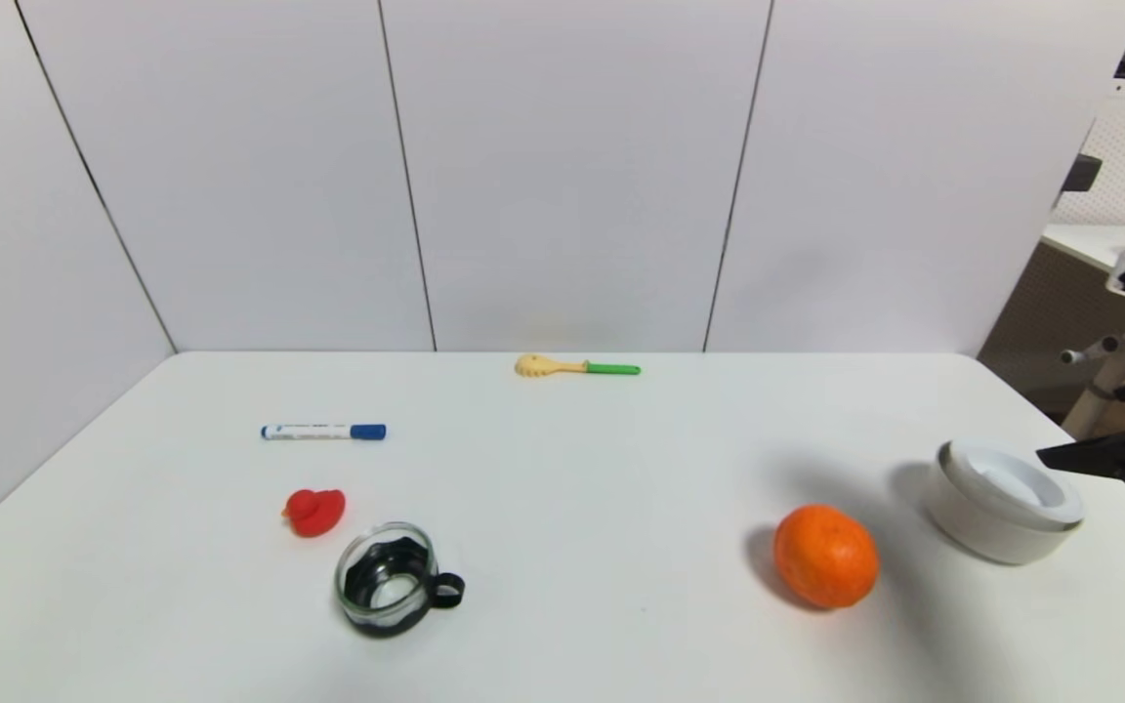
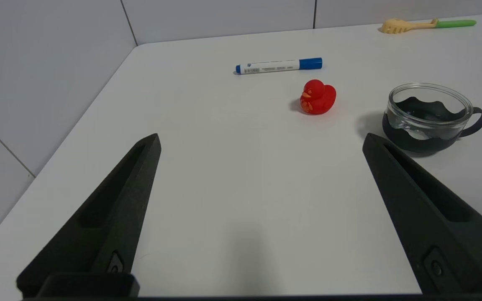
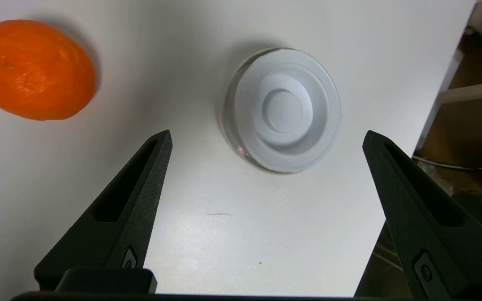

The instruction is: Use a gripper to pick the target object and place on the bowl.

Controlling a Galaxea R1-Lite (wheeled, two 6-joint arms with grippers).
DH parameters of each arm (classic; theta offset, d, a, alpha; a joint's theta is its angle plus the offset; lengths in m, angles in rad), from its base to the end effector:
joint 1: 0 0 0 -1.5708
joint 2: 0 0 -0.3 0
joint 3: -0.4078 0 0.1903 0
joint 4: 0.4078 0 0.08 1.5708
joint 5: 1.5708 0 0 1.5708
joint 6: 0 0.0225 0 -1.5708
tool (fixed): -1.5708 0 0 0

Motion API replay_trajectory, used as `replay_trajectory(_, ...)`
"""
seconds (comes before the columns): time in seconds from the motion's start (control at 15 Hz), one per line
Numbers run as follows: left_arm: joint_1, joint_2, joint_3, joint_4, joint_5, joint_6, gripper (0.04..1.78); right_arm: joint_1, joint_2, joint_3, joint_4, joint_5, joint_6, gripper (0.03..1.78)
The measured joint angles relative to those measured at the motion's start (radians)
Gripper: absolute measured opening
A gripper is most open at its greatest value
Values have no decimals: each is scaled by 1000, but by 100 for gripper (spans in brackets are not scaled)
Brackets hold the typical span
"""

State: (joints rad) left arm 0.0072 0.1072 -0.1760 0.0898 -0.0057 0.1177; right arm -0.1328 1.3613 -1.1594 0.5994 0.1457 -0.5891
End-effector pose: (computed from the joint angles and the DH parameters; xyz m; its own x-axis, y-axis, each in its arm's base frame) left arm -0.0267 -0.0003 0.1172 0.9998 0.0015 -0.0210 0.0010 0.9931 0.1173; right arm 0.1938 -0.0226 0.2589 0.7016 0.0528 -0.7106 -0.3699 0.8794 -0.2999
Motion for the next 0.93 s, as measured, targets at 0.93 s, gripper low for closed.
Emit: replay_trajectory(0.93, 0, 0, 0, 0, 0, 0, 171, 137, -1073, 843, -435, -454, 509, 169)
